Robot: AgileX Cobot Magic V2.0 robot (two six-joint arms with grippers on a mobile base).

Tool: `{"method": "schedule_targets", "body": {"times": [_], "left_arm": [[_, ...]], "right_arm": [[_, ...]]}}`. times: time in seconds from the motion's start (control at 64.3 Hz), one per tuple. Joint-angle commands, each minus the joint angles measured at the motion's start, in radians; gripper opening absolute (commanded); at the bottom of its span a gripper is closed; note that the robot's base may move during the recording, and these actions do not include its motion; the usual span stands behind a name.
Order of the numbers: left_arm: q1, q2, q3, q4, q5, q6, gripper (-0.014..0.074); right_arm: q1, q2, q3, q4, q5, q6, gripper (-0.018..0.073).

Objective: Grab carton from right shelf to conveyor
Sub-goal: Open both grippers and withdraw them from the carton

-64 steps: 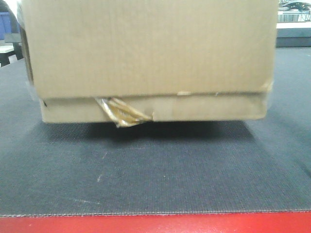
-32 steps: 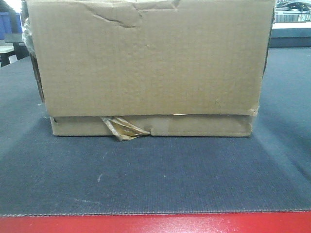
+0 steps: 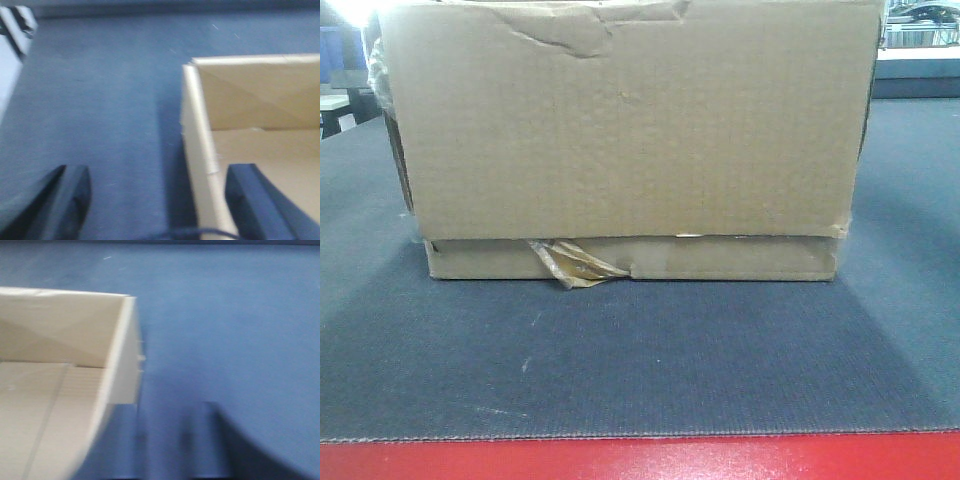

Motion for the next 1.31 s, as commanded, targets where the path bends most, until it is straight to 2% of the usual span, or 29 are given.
{"method": "schedule_targets", "body": {"times": [0.0,0.218,0.544,0.7,0.933,1.12,1.291], "left_arm": [[0.047,-0.069,0.066,-0.008,-0.015,0.009,0.0342],[0.104,-0.256,0.371,-0.008,-0.128,0.009,-0.0034],[0.109,-0.619,0.905,-0.025,-0.418,0.009,-0.0008],[0.109,-0.785,1.069,-0.026,-0.473,0.009,-0.0008],[0.109,-1.01,1.181,-0.026,-0.475,0.009,-0.0008],[0.109,-1.116,1.185,-0.026,-0.473,0.009,-0.0008],[0.109,-1.15,1.185,-0.026,-0.473,0.009,-0.0008]], "right_arm": [[-0.044,-0.062,0.056,-0.011,0.01,0.0,-0.0078],[-0.082,-0.219,0.35,-0.032,-0.102,0.0,-0.0068],[-0.082,-0.526,0.863,-0.032,-0.381,0.0,-0.0068],[-0.082,-0.687,1.033,-0.032,-0.461,-0.002,-0.0068],[-0.08,-0.982,1.181,-0.032,-0.482,-0.033,-0.0068],[-0.08,-1.227,1.193,-0.032,-0.481,-0.033,-0.0068],[-0.08,-1.339,1.194,-0.032,-0.48,-0.033,-0.0068]]}}
